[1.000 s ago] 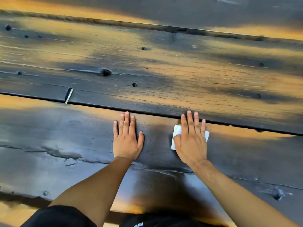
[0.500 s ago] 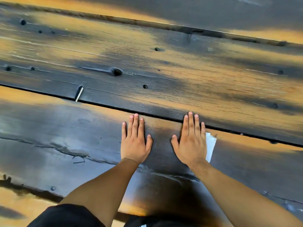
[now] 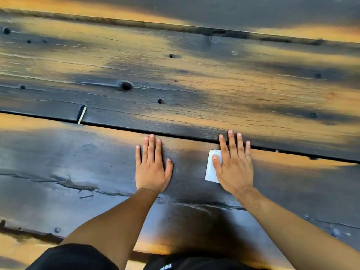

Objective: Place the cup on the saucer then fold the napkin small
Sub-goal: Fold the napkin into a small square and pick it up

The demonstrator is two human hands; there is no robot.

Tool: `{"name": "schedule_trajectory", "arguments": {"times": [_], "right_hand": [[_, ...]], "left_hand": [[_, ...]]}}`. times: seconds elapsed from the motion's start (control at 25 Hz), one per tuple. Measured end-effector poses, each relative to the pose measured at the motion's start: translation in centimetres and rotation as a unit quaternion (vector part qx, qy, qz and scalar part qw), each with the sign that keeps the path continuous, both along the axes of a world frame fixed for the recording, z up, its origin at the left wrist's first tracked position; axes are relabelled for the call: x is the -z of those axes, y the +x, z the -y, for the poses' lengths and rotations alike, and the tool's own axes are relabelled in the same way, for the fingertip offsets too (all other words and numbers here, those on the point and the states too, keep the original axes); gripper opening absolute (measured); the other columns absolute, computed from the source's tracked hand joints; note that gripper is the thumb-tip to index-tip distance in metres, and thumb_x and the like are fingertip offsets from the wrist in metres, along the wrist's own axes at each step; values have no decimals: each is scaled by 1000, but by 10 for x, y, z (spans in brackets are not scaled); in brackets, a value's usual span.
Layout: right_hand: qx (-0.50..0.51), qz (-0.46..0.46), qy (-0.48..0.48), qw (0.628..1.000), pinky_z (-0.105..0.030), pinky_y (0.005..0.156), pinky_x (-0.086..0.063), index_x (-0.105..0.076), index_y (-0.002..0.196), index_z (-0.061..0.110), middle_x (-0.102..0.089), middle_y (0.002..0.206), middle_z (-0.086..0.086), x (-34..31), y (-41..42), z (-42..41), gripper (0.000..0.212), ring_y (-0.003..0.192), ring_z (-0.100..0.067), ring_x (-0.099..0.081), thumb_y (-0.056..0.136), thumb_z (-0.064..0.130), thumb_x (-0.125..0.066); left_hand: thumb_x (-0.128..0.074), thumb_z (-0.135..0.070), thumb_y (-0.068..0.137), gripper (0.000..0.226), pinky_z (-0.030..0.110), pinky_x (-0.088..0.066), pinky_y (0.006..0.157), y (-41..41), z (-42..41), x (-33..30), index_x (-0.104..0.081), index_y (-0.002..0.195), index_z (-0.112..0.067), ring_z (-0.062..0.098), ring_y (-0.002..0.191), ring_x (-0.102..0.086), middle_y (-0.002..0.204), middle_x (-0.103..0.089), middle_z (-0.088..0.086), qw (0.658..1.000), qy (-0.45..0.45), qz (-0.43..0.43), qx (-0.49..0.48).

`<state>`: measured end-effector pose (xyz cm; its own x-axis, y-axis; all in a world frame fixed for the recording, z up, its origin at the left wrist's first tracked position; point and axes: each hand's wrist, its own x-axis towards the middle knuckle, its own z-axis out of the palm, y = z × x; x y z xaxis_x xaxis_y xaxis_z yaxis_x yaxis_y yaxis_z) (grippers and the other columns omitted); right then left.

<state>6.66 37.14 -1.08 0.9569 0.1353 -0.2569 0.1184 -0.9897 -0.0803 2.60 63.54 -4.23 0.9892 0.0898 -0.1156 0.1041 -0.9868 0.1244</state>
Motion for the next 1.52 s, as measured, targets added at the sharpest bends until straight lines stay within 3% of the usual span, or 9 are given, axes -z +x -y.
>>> {"name": "schedule_trajectory", "arguments": {"times": [0.44, 0.68, 1.0, 1.08, 1.16, 1.28, 1.36, 1.44, 1.52], "right_hand": [[-14, 27, -6, 1000, -55, 125, -2, -24, 158, 9, -14, 167, -18, -6, 1, -18, 70, 156, -35, -6, 94, 37, -29], [-18, 22, 1, 1000, -54, 125, -5, -17, 159, 6, -9, 168, -16, 9, 5, -44, 75, 156, -33, -3, 99, 49, -30], [-12, 31, 58, 998, -54, 125, -6, -27, 156, 5, -16, 166, -18, 4, 4, -42, 73, 156, -33, -9, 97, 46, -41], [24, 79, 142, 986, -51, 126, -7, -40, 150, 6, -29, 161, -18, -6, 0, -33, 62, 153, -33, -21, 97, 37, -47], [120, 151, 203, 960, -46, 122, -21, -50, 139, 7, -44, 147, -16, -17, -8, -19, 50, 139, -33, -39, 94, 27, -52], [337, 159, 258, 891, -40, 102, -37, -55, 126, 9, -51, 128, -15, -30, -23, 6, 37, 118, -33, -47, 91, 19, -52], [443, 81, 285, 846, -38, 95, -42, -59, 120, 11, -56, 121, -12, -37, -29, 17, 30, 113, -34, -53, 92, 20, -52], [484, 9, 280, 829, -32, 85, -43, -64, 119, 12, -64, 116, -10, -38, -35, 23, 30, 110, -33, -59, 93, 23, -53], [518, -52, 283, 806, -29, 77, -40, -69, 112, 12, -70, 105, -10, -42, -40, 26, 27, 105, -34, -62, 93, 24, -53]], "left_hand": [[-38, -44, 95, 76, 54, -10, 126, 2, 2, -1, -19, 159, -9, 28, 157, -8, 168, -15, 13, 1000, 0, -1, -5], [-39, -45, 95, 76, 54, -10, 126, 0, 0, 2, -20, 159, -8, 28, 158, -7, 168, -15, 13, 1000, -3, 5, -3], [-34, -45, 96, 74, 55, -11, 126, 2, 4, -5, -23, 158, -7, 29, 157, -10, 168, -18, 14, 1000, 6, -19, -3], [-33, -45, 97, 74, 55, -10, 126, 3, 7, -8, -21, 158, -5, 30, 157, -10, 168, -16, 15, 999, 14, -43, -3], [-39, -41, 95, 73, 54, -13, 125, 7, 12, -20, -28, 156, -2, 36, 154, -19, 164, -24, 20, 998, 19, -60, -17], [-46, -32, 88, 50, 50, -42, 100, 14, 35, -45, -57, 126, -1, 44, 120, -52, 129, -56, 26, 998, -15, -13, -59], [-46, -28, 93, 33, 45, -47, 88, 21, 62, -60, -61, 110, -5, 40, 105, -59, 111, -65, 18, 972, -177, -49, -145], [-48, -30, 94, 27, 42, -53, 90, 27, 90, -69, -62, 107, -10, 36, 101, -67, 105, -72, 13, 894, -341, -134, -258], [-52, -34, 91, 28, 44, -56, 92, 28, 112, -77, -63, 105, -11, 35, 99, -71, 103, -75, 13, 842, -406, -189, -301]]}}
